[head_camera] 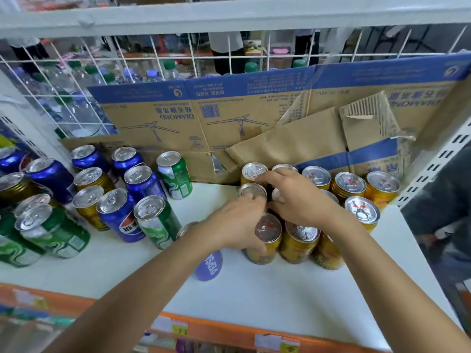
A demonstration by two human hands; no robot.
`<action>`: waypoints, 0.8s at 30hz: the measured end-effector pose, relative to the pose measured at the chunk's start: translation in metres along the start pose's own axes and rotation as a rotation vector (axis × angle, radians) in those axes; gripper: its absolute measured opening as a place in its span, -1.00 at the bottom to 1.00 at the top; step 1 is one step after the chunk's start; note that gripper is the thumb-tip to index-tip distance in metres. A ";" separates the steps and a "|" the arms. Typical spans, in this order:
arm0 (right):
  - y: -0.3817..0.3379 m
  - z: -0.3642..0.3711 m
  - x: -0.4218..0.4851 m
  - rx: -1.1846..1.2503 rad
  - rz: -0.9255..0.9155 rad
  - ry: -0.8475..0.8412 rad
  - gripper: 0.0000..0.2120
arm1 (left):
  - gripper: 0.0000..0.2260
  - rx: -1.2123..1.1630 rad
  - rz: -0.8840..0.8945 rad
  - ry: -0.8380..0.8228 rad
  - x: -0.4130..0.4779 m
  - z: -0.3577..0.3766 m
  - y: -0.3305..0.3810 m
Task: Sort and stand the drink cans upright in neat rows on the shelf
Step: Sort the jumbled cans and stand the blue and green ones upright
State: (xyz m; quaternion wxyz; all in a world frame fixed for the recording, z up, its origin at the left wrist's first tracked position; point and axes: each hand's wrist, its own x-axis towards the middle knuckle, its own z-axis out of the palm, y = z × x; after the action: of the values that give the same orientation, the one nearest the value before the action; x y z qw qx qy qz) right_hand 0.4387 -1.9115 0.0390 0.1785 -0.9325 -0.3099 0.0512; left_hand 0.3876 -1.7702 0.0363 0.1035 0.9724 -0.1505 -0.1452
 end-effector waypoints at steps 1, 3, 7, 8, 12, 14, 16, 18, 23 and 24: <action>-0.001 0.001 -0.003 0.022 0.002 0.013 -0.51 | -0.36 -0.037 -0.019 0.023 0.000 0.001 0.000; -0.002 0.004 -0.010 0.054 0.009 0.027 -0.51 | -0.44 -0.107 -0.053 0.044 -0.003 0.003 -0.004; -0.008 0.010 -0.022 0.074 -0.007 0.081 -0.54 | -0.64 -0.086 -0.043 0.058 -0.015 0.004 -0.008; -0.010 0.010 -0.023 0.088 -0.037 0.105 -0.56 | -0.66 -0.071 -0.044 0.106 -0.019 0.001 -0.007; -0.033 0.017 -0.022 0.218 -0.123 0.143 -0.52 | -0.75 -0.128 -0.150 0.386 -0.045 -0.017 -0.018; -0.047 0.026 -0.021 0.293 -0.160 0.115 -0.47 | -0.73 -0.109 -0.238 0.466 -0.058 -0.015 -0.035; -0.062 0.038 -0.019 0.341 -0.188 0.041 -0.41 | -0.62 -0.053 -0.350 0.493 -0.071 -0.009 -0.056; -0.074 0.052 -0.017 0.378 -0.196 -0.026 -0.33 | -0.48 -0.012 -0.466 0.464 -0.080 -0.003 -0.078; -0.095 0.081 -0.010 0.510 -0.163 -0.125 -0.07 | -0.27 -0.025 -0.515 0.339 -0.094 0.013 -0.114; -0.097 0.086 -0.010 0.520 -0.151 -0.120 -0.05 | -0.27 -0.050 -0.503 0.342 -0.094 0.018 -0.116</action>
State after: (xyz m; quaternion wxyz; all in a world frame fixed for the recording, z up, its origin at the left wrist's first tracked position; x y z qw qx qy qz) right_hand 0.3592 -1.8197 -0.0055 0.3965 -0.8250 -0.3649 0.1706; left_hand 0.3262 -1.6343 0.0150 0.1118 0.9867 0.1179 -0.0042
